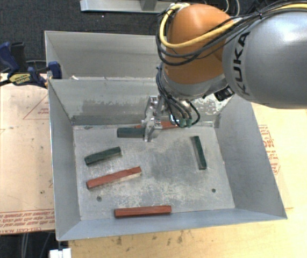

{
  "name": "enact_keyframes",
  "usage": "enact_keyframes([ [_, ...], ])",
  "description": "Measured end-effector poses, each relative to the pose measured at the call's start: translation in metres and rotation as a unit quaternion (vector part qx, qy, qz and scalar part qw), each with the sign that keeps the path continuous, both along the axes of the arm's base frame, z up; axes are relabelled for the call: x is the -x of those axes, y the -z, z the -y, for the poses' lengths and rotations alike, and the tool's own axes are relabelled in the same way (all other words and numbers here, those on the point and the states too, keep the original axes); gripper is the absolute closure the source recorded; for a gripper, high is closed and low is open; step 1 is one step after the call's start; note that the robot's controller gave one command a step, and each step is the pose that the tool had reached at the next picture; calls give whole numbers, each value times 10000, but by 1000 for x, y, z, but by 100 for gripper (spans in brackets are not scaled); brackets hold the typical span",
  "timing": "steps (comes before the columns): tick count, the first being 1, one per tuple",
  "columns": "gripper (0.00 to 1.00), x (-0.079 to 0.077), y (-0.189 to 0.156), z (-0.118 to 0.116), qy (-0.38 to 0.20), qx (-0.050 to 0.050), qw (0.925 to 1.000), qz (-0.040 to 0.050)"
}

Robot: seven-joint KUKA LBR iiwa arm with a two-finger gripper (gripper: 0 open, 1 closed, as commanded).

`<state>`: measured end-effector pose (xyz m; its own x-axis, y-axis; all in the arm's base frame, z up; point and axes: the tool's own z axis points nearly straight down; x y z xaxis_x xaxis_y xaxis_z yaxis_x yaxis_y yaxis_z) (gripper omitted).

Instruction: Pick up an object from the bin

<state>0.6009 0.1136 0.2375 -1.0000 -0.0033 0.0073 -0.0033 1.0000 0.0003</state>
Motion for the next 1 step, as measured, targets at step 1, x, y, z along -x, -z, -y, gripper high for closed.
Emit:
enact_keyframes([
  [1,100,-2,-5,1,19,-4,10000,41],
])
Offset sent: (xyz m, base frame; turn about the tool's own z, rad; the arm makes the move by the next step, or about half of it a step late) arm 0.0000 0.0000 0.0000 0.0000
